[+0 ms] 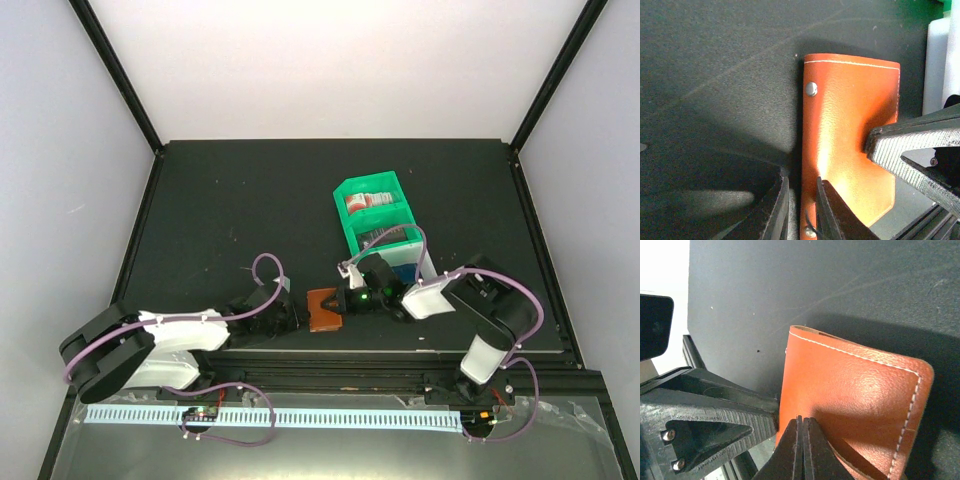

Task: Put the credit cards into the card holder
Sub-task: Close the card holder at the center of the board.

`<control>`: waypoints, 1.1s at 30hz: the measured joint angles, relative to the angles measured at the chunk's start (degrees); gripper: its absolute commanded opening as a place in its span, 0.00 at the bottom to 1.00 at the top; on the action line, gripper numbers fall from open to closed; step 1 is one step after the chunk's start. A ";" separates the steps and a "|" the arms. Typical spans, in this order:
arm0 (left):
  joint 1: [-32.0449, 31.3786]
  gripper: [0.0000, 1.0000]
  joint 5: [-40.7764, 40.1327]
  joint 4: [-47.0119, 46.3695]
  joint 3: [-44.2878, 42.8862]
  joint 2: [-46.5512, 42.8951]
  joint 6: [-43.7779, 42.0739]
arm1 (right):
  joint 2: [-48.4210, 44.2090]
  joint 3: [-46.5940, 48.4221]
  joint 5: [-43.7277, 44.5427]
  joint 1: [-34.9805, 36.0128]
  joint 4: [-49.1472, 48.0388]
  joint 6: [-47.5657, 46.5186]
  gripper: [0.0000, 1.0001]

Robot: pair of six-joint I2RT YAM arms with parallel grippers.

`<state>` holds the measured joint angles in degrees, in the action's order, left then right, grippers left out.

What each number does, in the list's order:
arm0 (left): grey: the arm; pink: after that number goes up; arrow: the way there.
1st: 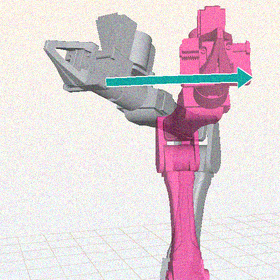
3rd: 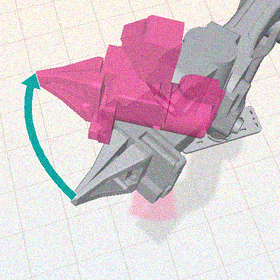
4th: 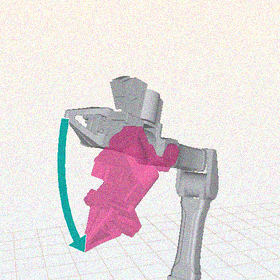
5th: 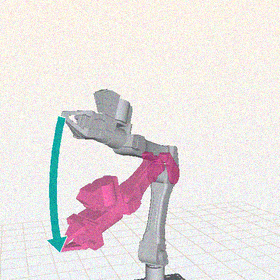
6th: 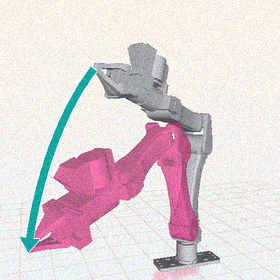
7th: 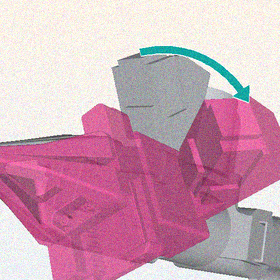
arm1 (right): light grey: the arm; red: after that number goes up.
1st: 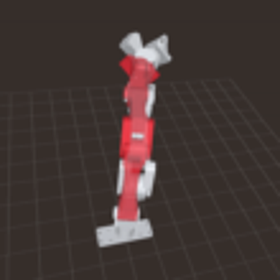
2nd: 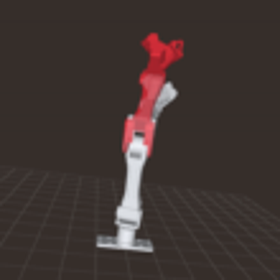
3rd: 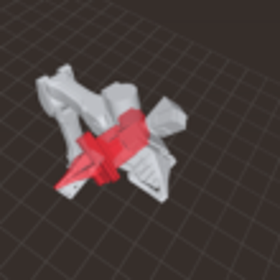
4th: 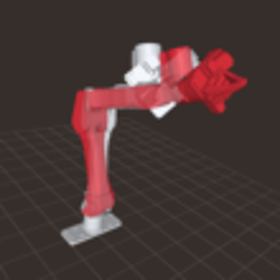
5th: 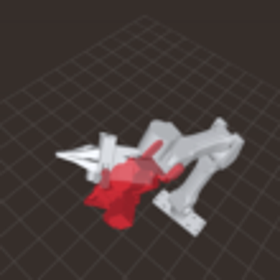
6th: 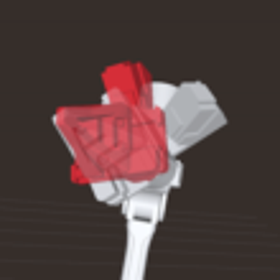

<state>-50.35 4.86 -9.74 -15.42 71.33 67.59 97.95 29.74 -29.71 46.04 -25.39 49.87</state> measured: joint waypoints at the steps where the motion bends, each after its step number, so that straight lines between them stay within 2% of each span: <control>1: 0.00 0.17 -0.22 0.37 0.00 -0.22 -0.02 | 0.24 -0.20 -0.50 -0.28 -0.68 0.37 0.01; 13: 0.02 0.17 -1.46 2.54 -0.33 -1.16 -0.13 | 0.85 -1.86 -3.32 -5.46 -3.91 4.33 0.01; 17: 0.02 0.23 -1.44 2.71 -0.50 -1.16 -0.83 | 1.16 -1.60 -3.93 -5.70 -3.89 4.70 0.04; 22: 0.09 0.31 -0.52 1.70 -0.55 -1.20 -2.51 | 0.04 -1.09 -3.78 -5.84 -1.73 4.31 0.10; 29: 0.20 0.32 0.98 0.61 -0.57 -0.76 -4.87 | -2.27 -1.49 -3.85 -6.75 0.20 4.00 0.15; 33: 0.33 0.32 1.92 -0.39 -1.05 0.39 -5.86 | -4.83 -0.37 -2.93 -7.06 6.19 2.49 0.16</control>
<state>-50.02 6.79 -10.13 -16.47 71.72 61.73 93.12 29.36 -32.64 38.98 -19.20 52.36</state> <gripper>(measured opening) 0.320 0.155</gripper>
